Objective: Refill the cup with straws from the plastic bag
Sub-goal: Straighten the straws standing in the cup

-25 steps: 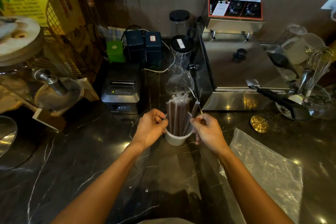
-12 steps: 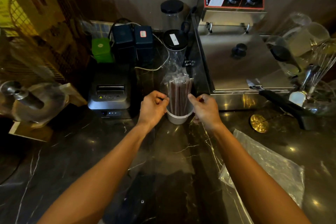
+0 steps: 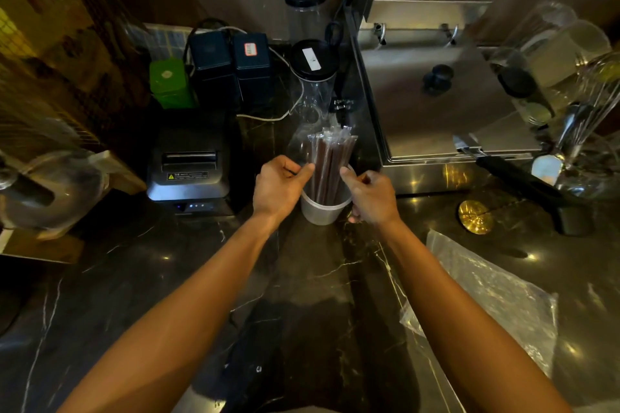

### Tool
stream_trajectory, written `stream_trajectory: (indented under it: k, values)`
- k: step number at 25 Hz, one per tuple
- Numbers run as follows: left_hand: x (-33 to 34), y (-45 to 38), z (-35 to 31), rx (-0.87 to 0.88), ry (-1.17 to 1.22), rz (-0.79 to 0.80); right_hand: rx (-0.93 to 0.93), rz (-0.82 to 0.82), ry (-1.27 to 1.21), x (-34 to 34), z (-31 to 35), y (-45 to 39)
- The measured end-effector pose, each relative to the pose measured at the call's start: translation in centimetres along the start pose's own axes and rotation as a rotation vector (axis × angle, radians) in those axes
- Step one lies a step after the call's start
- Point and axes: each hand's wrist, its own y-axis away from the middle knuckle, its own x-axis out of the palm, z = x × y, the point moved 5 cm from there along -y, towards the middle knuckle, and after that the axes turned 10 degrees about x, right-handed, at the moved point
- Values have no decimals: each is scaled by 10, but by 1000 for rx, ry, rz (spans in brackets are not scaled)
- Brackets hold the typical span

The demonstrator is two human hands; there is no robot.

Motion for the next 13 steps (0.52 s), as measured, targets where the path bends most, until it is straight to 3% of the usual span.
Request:
stream_trajectory:
  k: [8,13]
  values:
    - [2,18,-6,-80,60,47,71,128,-21,-16,-3,28]
    - [3,68,1,-188,212,18,-7,40,35,-49,-42,54]
